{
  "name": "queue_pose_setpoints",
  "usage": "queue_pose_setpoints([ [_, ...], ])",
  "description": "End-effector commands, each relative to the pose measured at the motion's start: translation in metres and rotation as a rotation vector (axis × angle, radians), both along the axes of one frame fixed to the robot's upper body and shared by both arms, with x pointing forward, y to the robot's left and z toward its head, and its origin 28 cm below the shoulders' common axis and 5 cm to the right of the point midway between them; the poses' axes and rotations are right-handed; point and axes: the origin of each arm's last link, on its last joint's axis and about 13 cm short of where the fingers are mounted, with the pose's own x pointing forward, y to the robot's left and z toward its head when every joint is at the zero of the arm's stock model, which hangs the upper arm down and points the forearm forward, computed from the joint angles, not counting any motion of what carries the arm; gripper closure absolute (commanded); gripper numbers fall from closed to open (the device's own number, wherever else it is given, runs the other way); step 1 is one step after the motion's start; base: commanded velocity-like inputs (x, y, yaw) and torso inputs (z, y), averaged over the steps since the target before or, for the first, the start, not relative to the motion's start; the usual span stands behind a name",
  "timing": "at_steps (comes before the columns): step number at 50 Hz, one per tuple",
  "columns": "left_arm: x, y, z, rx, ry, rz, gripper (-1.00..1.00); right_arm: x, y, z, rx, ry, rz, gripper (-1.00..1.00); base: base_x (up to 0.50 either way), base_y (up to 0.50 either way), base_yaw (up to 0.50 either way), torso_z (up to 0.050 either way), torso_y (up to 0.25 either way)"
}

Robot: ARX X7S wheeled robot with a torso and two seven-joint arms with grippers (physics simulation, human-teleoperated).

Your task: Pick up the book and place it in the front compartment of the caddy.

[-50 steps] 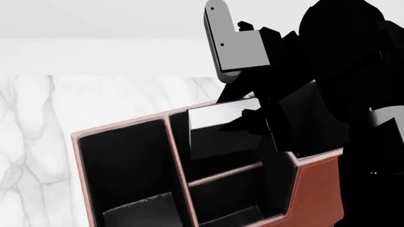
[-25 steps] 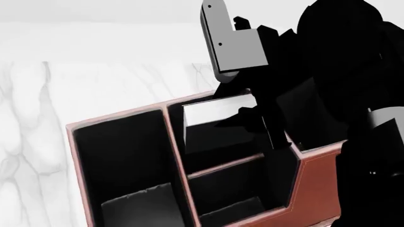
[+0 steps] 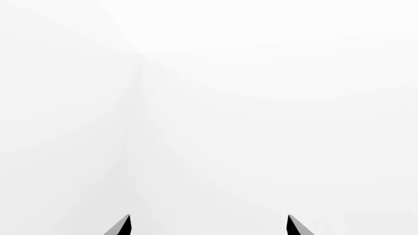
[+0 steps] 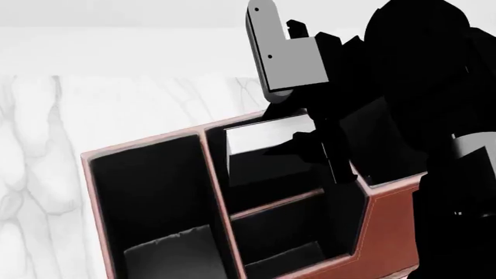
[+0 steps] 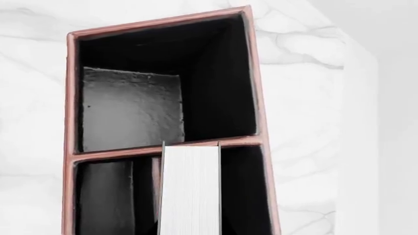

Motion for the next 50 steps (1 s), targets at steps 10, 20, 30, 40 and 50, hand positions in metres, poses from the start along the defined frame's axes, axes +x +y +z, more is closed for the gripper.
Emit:
queue_pose_setpoints([
  [10, -0.0015, -0.0005, -0.0005, 0.001, -0.01, -0.014, -1.0, -0.0011, 0.0002, 0.0067, 0.072, -0.042, 0.008, 1.0, 0.0, 0.0, 0.0, 0.0, 0.002],
  [20, -0.0022, -0.0005, -0.0015, 0.013, -0.018, -0.013, -1.0, -0.001, 0.0004, 0.0056, 0.07, -0.04, 0.011, 1.0, 0.0, 0.0, 0.0, 0.0, -0.068],
  [30, -0.0023, 0.0003, 0.0, -0.005, -0.02, -0.009, -1.0, -0.001, 0.0005, 0.0058, 0.066, -0.046, 0.006, 1.0, 0.0, 0.0, 0.0, 0.0, -0.194],
  [40, -0.0018, -0.0005, 0.001, 0.008, -0.023, -0.013, -1.0, -0.0012, 0.0008, 0.0068, 0.073, -0.065, 0.002, 1.0, 0.0, 0.0, 0.0, 0.0, -0.109],
  [50, -0.0015, -0.0013, 0.0017, 0.017, -0.025, -0.015, -1.0, -0.0017, 0.0009, 0.0079, 0.08, -0.098, -0.002, 1.0, 0.0, 0.0, 0.0, 0.0, -0.109],
])
